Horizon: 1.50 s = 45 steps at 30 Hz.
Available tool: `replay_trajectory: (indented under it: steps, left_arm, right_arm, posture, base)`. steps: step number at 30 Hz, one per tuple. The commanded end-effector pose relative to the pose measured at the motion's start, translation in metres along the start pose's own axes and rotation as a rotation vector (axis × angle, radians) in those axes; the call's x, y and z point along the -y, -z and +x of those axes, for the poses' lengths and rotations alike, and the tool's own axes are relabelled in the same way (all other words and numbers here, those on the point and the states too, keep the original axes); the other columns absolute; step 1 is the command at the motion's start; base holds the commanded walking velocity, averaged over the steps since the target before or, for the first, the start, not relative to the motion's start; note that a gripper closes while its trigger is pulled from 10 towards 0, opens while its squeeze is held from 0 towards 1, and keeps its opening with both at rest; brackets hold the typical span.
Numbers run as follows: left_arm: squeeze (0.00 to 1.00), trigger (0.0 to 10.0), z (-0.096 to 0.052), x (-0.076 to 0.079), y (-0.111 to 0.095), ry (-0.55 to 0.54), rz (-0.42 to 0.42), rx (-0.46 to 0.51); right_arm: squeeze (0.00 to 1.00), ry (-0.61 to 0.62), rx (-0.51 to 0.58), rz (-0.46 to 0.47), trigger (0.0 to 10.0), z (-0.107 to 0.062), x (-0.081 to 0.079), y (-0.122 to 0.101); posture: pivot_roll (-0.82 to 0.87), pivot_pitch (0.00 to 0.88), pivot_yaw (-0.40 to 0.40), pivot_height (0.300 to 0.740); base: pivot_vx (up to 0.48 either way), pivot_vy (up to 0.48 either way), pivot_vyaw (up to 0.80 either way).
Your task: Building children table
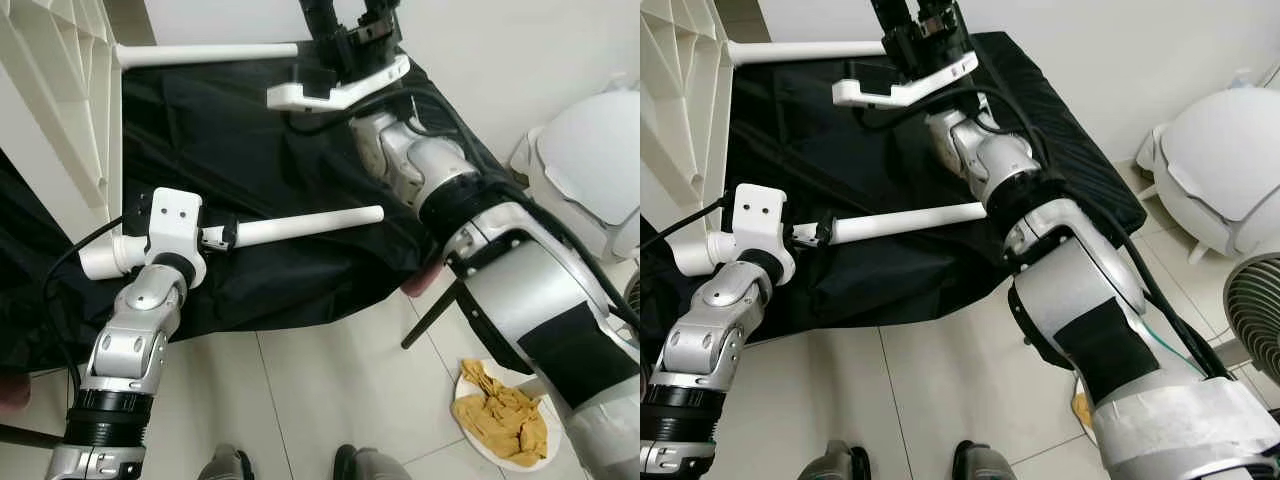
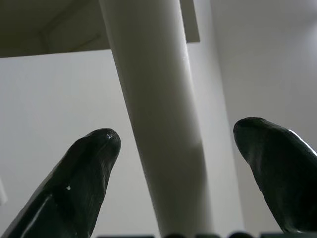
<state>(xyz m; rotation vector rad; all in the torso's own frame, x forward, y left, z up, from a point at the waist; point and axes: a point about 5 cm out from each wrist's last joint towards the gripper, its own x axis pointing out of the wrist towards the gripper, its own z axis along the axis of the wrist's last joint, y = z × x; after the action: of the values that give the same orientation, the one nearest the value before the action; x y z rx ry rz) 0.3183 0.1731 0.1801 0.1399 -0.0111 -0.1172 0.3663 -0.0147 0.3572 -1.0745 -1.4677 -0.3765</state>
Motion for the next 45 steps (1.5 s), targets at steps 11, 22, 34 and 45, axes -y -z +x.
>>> replay_trajectory:
  steps: [11,22,34,45]
  left_arm:
    - [0.00,10.0,-0.004,0.001,0.000,0.028,0.001,-0.015]
    - [0.00,10.0,-0.008,-0.004,0.009,-0.027,-0.032,-0.068]
    - [0.00,10.0,-0.002,-0.034,0.028,-0.287,-0.104,-0.195]
    - [0.00,10.0,0.006,-0.071,0.007,-0.666,-0.153,-0.148]
  right_arm:
    - [0.00,-0.069,-0.041,0.179,3.1,0.026,0.000,-0.014]
    - [0.00,-0.179,-0.090,0.335,0.0,0.041,0.004,-0.011]
    - [0.00,-0.217,-0.107,0.493,0.0,0.051,0.016,-0.003]
    - [0.00,-0.255,-0.092,0.696,0.0,0.048,0.021,-0.015]
  posture:
    - [0.07,0.168,-0.024,0.740]
    - [0.06,0.179,-0.034,0.740]
    - [0.03,0.197,-0.029,0.740]
    - [0.01,0.222,-0.027,0.740]
  base:
    - [0.000,0.000,0.00]
    - [0.000,0.000,0.00]
    - [0.000,0.000,0.00]
    - [0.000,0.000,0.00]
